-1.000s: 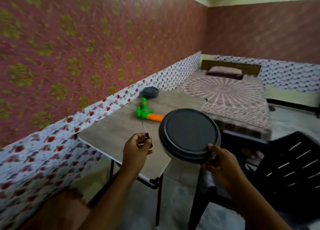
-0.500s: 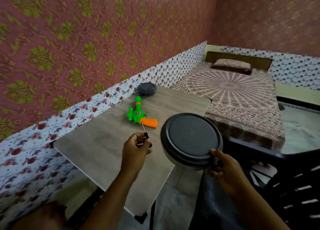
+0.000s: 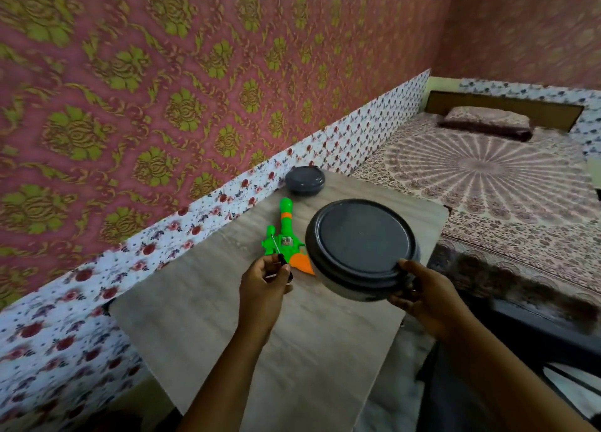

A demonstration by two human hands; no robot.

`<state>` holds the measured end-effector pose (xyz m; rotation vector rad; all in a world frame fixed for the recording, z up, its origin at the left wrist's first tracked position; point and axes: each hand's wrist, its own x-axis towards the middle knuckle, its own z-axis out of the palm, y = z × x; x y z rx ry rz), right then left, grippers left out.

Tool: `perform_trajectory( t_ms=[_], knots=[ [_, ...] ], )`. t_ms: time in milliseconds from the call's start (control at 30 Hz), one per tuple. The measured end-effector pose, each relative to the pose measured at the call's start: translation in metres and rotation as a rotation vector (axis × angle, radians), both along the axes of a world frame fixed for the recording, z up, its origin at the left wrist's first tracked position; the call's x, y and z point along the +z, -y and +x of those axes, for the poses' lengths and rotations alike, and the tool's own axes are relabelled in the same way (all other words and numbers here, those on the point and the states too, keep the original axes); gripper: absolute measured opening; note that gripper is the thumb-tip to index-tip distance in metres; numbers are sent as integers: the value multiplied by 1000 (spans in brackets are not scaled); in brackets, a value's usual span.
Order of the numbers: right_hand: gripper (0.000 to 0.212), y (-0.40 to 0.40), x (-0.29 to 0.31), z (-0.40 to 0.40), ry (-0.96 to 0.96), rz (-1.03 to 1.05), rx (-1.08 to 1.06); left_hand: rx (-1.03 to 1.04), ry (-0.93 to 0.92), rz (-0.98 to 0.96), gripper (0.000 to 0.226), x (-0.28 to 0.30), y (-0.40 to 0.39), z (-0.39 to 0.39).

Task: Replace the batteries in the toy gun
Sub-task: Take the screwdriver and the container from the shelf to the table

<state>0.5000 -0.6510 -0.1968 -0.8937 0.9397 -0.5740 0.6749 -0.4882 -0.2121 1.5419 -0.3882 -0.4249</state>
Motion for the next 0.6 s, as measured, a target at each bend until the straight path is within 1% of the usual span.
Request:
perform_trajectory(
  t_ms=[67,200,300,467,600],
  knots=[
    [21,8,4,19,-5,-6,17,30,-6,-16,12,-2,3,14],
    [11,18,14,56,6,-7,44,95,-13,-61,12,-6,8,39],
    [9,27,14,80,6,3,70,143,-7,-82,13,-11,12,56],
    [10,60,-1,115,-12,3,183,218,-3,-96,22,-27,33,77],
    [9,101,-22,137,-32,19,250,322,-18,-86,21,-49,61,83]
  ],
)
